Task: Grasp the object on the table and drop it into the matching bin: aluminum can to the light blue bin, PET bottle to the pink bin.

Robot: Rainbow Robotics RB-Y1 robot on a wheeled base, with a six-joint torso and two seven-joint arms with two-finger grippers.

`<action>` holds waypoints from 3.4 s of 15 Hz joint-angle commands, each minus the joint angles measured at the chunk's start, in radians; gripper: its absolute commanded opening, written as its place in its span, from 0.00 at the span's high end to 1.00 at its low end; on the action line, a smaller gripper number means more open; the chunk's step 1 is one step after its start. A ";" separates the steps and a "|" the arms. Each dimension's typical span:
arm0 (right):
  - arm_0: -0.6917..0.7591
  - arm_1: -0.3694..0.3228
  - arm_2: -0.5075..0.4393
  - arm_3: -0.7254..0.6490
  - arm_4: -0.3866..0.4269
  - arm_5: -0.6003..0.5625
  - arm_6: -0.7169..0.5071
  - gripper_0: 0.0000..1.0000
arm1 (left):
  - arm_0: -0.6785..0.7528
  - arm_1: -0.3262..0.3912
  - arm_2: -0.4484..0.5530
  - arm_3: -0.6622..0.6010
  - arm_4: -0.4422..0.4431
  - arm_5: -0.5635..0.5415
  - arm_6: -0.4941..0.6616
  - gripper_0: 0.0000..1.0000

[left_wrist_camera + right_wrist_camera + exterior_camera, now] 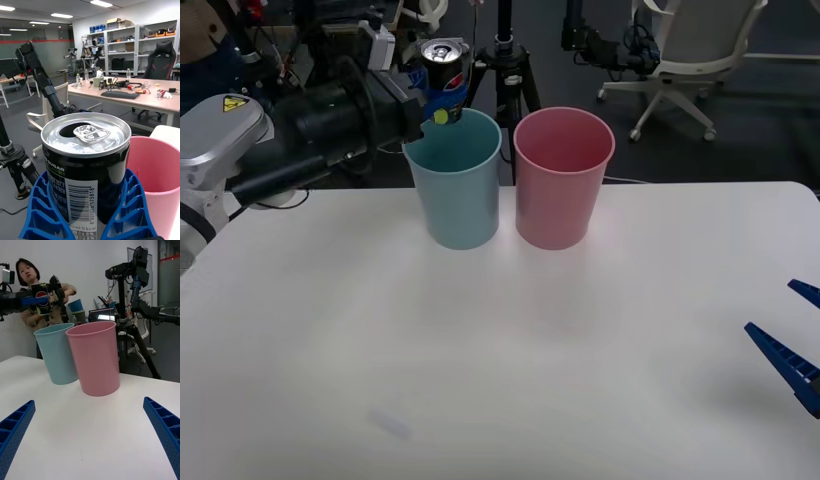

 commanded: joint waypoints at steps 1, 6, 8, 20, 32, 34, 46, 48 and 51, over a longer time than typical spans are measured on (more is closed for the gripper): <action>0.000 0.000 0.000 0.000 0.000 0.000 0.000 0.00 | 0.000 -0.026 0.001 0.003 -0.041 0.020 0.000 1.00; 0.000 0.000 0.000 0.000 0.000 0.000 0.000 0.00 | 0.000 -0.043 -0.001 0.006 -0.067 0.048 0.006 1.00; 0.000 0.000 0.000 0.000 0.000 0.000 0.000 0.00 | 0.000 -0.043 0.001 0.006 -0.065 0.077 0.006 0.97; 0.000 0.000 0.000 0.000 0.000 0.000 0.000 0.00 | 0.000 -0.043 -0.001 0.005 -0.034 0.094 0.006 0.00; 0.000 0.000 0.000 0.000 0.000 0.000 0.000 0.00 | 0.206 0.225 0.001 -0.262 0.213 0.077 -0.028 0.00; 0.000 0.000 0.000 0.000 0.000 0.000 0.000 0.00 | 0.296 0.307 0.028 -0.353 0.278 0.071 -0.046 0.00; 0.000 0.000 0.000 0.000 0.000 0.000 0.000 0.00 | 0.884 0.187 0.475 -0.624 0.113 -0.069 -0.069 0.00; 0.000 0.000 0.000 0.000 0.000 0.000 0.000 0.00 | 0.986 0.113 0.536 -0.669 0.041 -0.102 -0.060 0.00; 0.000 0.000 0.000 0.000 0.000 0.000 0.000 0.00 | 1.080 0.003 0.644 -0.678 -0.093 -0.239 -0.046 0.00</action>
